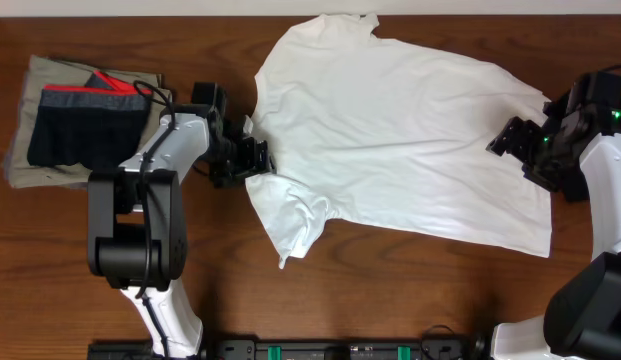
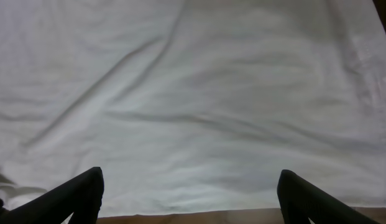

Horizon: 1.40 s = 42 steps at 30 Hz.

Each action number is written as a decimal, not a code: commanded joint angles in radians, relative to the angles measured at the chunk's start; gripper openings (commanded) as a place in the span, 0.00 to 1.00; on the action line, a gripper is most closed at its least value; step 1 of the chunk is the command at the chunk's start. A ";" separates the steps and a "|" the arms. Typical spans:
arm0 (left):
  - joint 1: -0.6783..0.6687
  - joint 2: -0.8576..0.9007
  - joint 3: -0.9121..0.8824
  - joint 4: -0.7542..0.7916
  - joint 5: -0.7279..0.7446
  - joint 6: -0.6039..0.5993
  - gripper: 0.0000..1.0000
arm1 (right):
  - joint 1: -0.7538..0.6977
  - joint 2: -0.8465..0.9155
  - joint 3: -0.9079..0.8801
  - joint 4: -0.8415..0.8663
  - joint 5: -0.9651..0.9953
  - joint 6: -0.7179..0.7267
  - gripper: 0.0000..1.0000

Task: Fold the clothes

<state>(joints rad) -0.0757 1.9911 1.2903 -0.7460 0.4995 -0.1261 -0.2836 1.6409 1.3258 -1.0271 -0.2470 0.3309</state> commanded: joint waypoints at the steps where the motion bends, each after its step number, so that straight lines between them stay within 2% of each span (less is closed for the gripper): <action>1: -0.002 0.022 -0.010 0.006 0.010 0.014 0.68 | 0.006 0.001 0.012 -0.003 -0.005 -0.014 0.87; 4: -0.002 0.022 -0.010 0.015 0.009 0.014 0.50 | 0.006 0.001 0.012 -0.010 -0.004 -0.014 0.87; 8: 0.002 0.022 -0.010 0.024 0.002 0.013 0.34 | 0.006 0.001 0.012 -0.015 -0.004 -0.014 0.87; 9: 0.005 0.022 -0.010 0.023 -0.007 0.011 0.27 | 0.006 0.001 0.012 -0.015 -0.004 -0.014 0.87; 11: 0.012 0.022 -0.010 0.022 -0.060 -0.032 0.12 | 0.006 0.001 0.012 -0.015 -0.003 -0.015 0.87; 12: 0.018 0.022 -0.010 0.022 -0.090 -0.057 0.10 | 0.006 0.001 0.012 -0.016 0.000 -0.015 0.87; 16: 0.056 0.021 -0.010 0.019 -0.108 -0.071 0.10 | 0.006 0.001 0.011 -0.022 0.008 -0.015 0.87; 18: 0.085 0.021 -0.010 0.011 -0.108 -0.076 0.06 | 0.006 0.001 0.011 -0.024 0.008 -0.015 0.87; 25: 0.189 0.021 -0.010 -0.037 -0.108 -0.079 0.06 | 0.008 0.001 0.006 -0.024 0.008 -0.018 0.87; 32: 0.237 0.021 -0.010 -0.084 -0.108 -0.080 0.06 | 0.018 0.001 0.006 -0.024 0.007 -0.018 0.87; 42: 0.240 0.021 -0.010 -0.190 -0.281 -0.299 0.06 | 0.024 0.001 0.005 -0.024 0.014 -0.023 0.87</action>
<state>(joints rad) 0.1589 1.9965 1.2888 -0.9173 0.3164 -0.3279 -0.2687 1.6409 1.3258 -1.0508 -0.2413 0.3275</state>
